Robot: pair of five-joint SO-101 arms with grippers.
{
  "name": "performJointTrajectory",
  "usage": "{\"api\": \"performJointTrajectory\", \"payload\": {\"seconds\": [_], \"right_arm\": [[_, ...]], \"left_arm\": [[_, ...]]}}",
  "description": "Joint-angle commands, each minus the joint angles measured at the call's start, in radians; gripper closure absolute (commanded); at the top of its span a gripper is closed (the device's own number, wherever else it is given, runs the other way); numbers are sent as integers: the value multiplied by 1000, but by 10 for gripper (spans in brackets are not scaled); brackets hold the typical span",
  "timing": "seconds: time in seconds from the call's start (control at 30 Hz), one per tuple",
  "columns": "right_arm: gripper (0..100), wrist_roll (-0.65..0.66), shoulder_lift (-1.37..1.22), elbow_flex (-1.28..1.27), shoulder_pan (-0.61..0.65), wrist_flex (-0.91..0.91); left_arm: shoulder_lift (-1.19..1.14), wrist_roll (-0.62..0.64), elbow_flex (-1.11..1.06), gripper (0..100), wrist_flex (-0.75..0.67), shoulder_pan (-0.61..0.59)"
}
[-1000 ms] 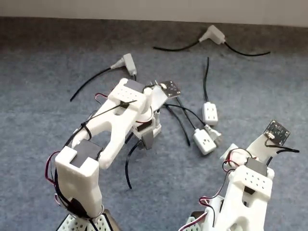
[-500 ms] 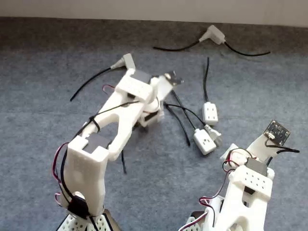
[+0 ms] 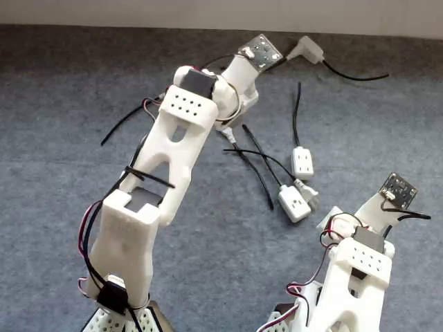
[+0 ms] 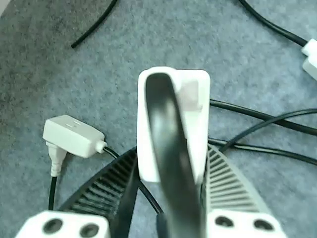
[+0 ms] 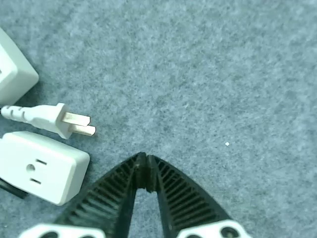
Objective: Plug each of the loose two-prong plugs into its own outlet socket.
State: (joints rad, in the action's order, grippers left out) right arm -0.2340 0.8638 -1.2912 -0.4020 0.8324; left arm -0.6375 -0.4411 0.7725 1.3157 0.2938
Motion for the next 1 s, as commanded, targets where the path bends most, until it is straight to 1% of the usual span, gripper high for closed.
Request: {"api": "performJointTrajectory", "payload": {"seconds": [0.0, 0.13, 0.27, 0.37, 0.4, 0.47, 0.53, 0.6, 0.83, 0.97], "right_arm": [[990, -11, 21, 7, -10, -16], [989, -11, 21, -1, -10, -51], [989, -11, 19, -2, -10, -61], [989, -11, 19, -2, -10, -61], [989, -11, 19, -2, -10, -61], [988, -9, 19, -2, -10, -61], [988, 25, 19, -2, -10, -61], [988, 35, 19, -2, -10, -61], [988, 35, 19, -2, -4, -61], [988, 35, 19, -2, -7, -62]], "left_arm": [[-97, 11, 128, 870, -107, -77], [-311, 11, 351, 870, -209, -174], [-498, 11, 562, 867, -262, -239], [-593, 3, 628, 865, -262, -249], [-610, -23, 633, 856, -262, -251], [-631, -89, 633, 795, -259, -252], [-636, -98, 638, 717, -226, -263], [-634, -103, 641, 675, -186, -278], [-533, -100, 880, 667, -23, -335], [-361, -100, 883, 667, 61, -346]]}}
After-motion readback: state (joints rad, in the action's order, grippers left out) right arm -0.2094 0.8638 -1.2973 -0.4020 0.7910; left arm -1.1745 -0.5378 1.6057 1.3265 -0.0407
